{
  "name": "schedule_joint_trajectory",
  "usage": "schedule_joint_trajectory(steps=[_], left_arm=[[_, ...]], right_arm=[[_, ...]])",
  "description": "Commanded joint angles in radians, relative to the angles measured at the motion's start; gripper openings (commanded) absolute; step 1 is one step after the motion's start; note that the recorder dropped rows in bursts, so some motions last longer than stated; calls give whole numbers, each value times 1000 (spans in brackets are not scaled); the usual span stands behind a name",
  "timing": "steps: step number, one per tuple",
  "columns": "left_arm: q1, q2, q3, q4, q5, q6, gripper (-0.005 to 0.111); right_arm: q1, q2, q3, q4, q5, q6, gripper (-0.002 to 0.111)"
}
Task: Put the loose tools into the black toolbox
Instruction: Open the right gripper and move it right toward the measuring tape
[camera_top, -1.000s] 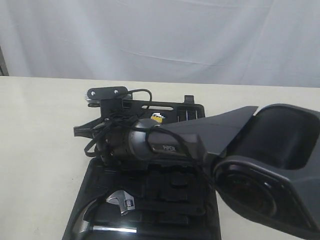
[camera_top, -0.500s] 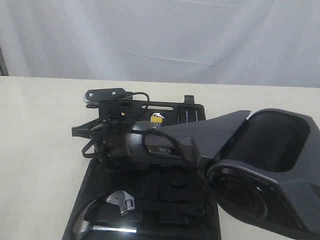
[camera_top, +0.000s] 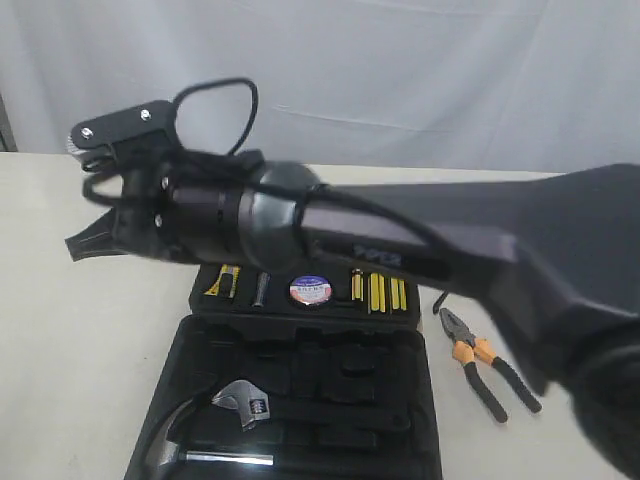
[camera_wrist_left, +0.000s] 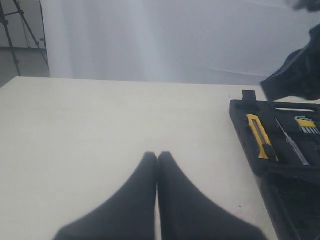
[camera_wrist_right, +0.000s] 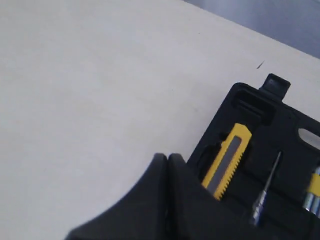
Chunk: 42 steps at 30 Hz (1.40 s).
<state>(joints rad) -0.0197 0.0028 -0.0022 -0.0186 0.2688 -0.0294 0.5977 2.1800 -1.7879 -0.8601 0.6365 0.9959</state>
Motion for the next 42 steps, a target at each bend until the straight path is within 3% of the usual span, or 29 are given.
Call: schedule_joint_trajectory(steps=[1, 7, 19, 22, 27, 34, 37, 42], left_arm=[[-2, -3, 2, -2, -1, -2, 0], [-2, -3, 2, -2, -1, -2, 0], [-2, -3, 2, -2, -1, -2, 0], [-2, -3, 2, -2, -1, -2, 0], [-2, -3, 2, -2, -1, -2, 0], [-2, -3, 2, -2, -1, -2, 0], [-2, -3, 2, -2, -1, -2, 0], [-2, -3, 2, -2, -1, -2, 0]], right_arm=[[21, -161, -8, 282, 178, -420, -1], [21, -349, 36, 450, 408, -685, -1], [-2, -945, 517, 463, 395, -654, -1], [-86, -1056, 607, 463, 423, -640, -1], [-331, -1118, 669, 518, 475, -757, -1], [-667, -970, 657, 919, 426, -1041, -1], [-717, -875, 646, 1020, 439, -1145, -1], [-720, -766, 646, 966, 426, -1179, -1]])
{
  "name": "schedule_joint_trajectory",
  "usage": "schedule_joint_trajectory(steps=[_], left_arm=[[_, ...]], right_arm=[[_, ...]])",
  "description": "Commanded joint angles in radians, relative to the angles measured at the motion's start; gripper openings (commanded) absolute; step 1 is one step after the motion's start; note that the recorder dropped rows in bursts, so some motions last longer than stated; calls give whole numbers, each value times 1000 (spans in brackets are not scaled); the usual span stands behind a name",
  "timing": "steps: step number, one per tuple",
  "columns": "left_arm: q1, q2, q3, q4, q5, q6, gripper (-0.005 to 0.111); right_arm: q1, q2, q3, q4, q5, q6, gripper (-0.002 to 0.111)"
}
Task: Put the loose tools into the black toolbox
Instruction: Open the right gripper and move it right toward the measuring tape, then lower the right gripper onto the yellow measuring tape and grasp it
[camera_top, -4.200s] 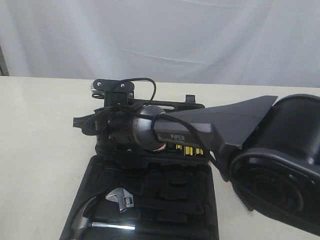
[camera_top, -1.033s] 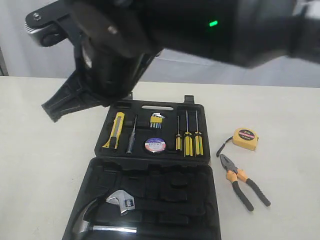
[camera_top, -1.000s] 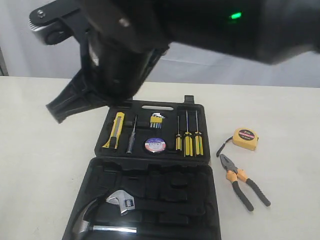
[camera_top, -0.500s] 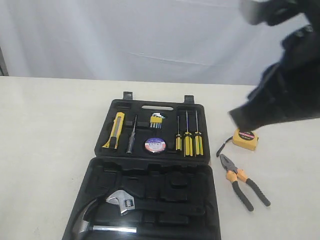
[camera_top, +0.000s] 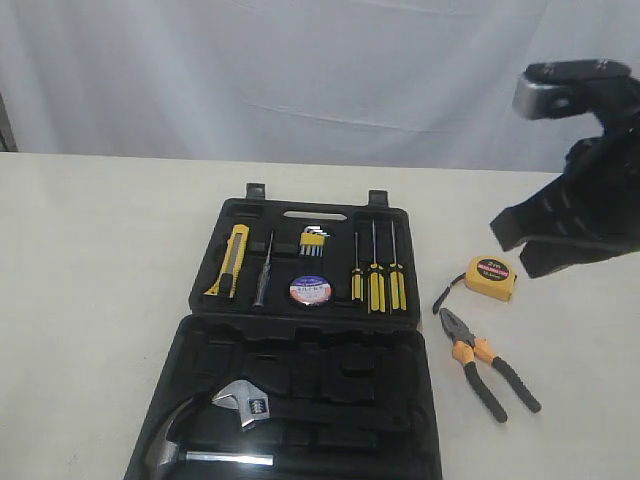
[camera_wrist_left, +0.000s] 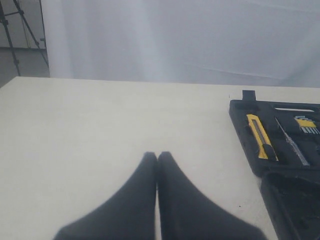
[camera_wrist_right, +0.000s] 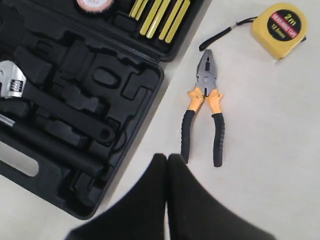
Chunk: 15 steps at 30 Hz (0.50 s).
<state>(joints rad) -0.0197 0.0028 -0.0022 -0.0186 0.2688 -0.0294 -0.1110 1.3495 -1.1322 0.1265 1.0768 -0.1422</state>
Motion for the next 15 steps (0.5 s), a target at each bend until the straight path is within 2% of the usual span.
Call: schedule_joint_trajectory(steps=[1, 5, 11, 15], left_arm=[[-2, -3, 2, -2, -1, -2, 0], [-2, -3, 2, -2, -1, -2, 0], [-2, -3, 2, -2, -1, -2, 0], [-2, -3, 2, -2, -1, -2, 0]], right_arm=[[-11, 78, -9, -25, -17, -47, -1], [-11, 113, -9, -44, -56, -101, -1], [-55, 232, -84, -114, -92, -45, -1], [-69, 336, -192, -194, -74, -205, -1]])
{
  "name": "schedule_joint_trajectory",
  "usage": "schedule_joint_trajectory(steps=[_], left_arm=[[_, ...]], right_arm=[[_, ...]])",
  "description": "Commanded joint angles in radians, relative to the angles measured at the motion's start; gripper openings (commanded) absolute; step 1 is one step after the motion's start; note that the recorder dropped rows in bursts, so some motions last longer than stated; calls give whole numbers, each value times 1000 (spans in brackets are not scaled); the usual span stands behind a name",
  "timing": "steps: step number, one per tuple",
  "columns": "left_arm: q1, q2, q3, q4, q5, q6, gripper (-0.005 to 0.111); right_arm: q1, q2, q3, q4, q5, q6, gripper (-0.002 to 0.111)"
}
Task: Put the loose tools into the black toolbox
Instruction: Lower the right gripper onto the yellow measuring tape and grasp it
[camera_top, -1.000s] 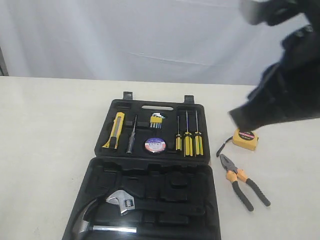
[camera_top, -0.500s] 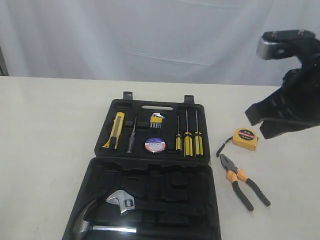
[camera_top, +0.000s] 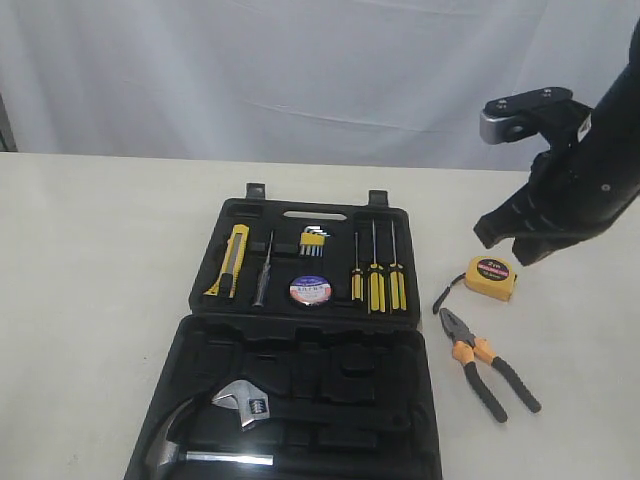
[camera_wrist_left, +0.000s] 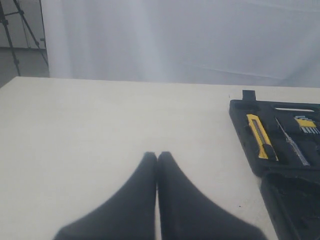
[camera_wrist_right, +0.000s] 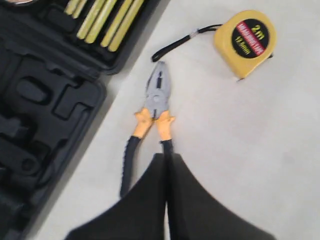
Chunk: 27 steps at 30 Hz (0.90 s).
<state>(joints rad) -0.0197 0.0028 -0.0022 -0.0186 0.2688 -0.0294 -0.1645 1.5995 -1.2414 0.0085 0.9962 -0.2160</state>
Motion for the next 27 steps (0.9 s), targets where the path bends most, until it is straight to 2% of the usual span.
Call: schedule_joint_trajectory(steps=[1, 7, 13, 15, 17, 18, 19, 21, 22, 27], left_arm=[[-2, -3, 2, -2, -1, -2, 0], [-2, -3, 2, -2, -1, -2, 0], [-2, -3, 2, -2, -1, -2, 0], [-2, -3, 2, -2, -1, -2, 0], [-2, -3, 2, -2, -1, -2, 0], [-2, -3, 2, -2, -1, -2, 0], [-2, -3, 2, -2, -1, -2, 0], [-2, -3, 2, -2, -1, -2, 0], [-2, -3, 2, -2, -1, -2, 0], [-2, -3, 2, -2, -1, -2, 0]], right_arm=[[-15, 110, -107, -91, 7, -180, -1], [-15, 239, -220, -102, -42, -403, -1], [-15, 336, -227, -115, -125, -418, 1], [-15, 359, -227, -119, -116, -441, 10], [-15, 377, -227, -119, -109, -448, 26], [-15, 383, -227, -119, -109, -450, 34], [-15, 391, -227, -119, -107, -450, 48], [-15, 400, -227, -119, -102, -450, 68], [-15, 405, -227, -119, -102, -450, 74], [-19, 411, -227, -143, -129, -446, 71]])
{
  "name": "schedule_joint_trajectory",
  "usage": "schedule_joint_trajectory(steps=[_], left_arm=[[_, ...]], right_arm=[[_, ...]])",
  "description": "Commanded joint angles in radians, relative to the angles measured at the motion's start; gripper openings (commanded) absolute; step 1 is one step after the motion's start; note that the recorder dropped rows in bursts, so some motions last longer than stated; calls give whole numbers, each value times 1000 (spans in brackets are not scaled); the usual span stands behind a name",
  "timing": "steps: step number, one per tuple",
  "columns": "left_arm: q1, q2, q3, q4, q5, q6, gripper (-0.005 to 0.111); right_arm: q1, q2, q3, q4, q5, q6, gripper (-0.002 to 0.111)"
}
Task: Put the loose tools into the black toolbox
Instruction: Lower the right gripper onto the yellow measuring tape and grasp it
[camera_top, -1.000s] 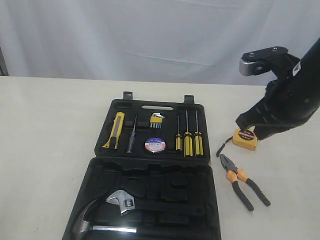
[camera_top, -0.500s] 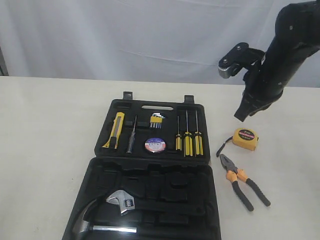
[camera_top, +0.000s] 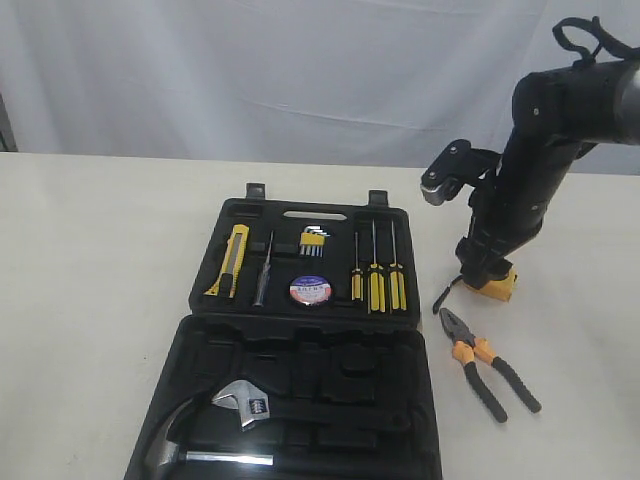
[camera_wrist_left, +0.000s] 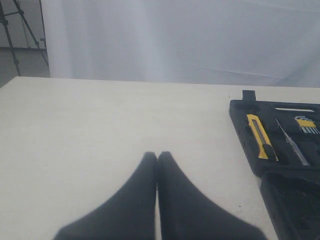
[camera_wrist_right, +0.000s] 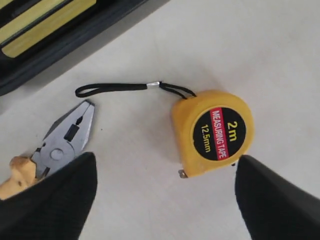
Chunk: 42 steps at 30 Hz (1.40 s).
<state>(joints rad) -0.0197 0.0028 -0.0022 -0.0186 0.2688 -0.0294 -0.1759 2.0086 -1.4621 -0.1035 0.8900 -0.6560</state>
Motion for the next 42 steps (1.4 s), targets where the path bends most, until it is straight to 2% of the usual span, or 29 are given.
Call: schedule_joint_trajectory(steps=[1, 11, 16, 31, 33, 36, 39, 42], left_arm=[[-2, -3, 2, -2, -1, -2, 0], [-2, -3, 2, -2, -1, -2, 0], [-2, -3, 2, -2, -1, -2, 0], [-2, -3, 2, -2, -1, -2, 0], [-2, -3, 2, -2, -1, -2, 0], [-2, -3, 2, -2, -1, -2, 0], [-2, -3, 2, -2, -1, -2, 0], [-2, -3, 2, -2, -1, -2, 0]], right_arm=[[-11, 2, -6, -43, -26, -3, 71], [-100, 69, -13, -51, -54, -41, 71], [-134, 116, -28, 22, -77, -128, 71], [-136, 253, -119, 82, -34, -185, 71], [-136, 259, -119, 82, -1, -198, 65], [-135, 259, -119, 84, 11, -206, 44], [-135, 259, -119, 84, 1, -206, 30], [-135, 259, -119, 84, 4, -206, 28]])
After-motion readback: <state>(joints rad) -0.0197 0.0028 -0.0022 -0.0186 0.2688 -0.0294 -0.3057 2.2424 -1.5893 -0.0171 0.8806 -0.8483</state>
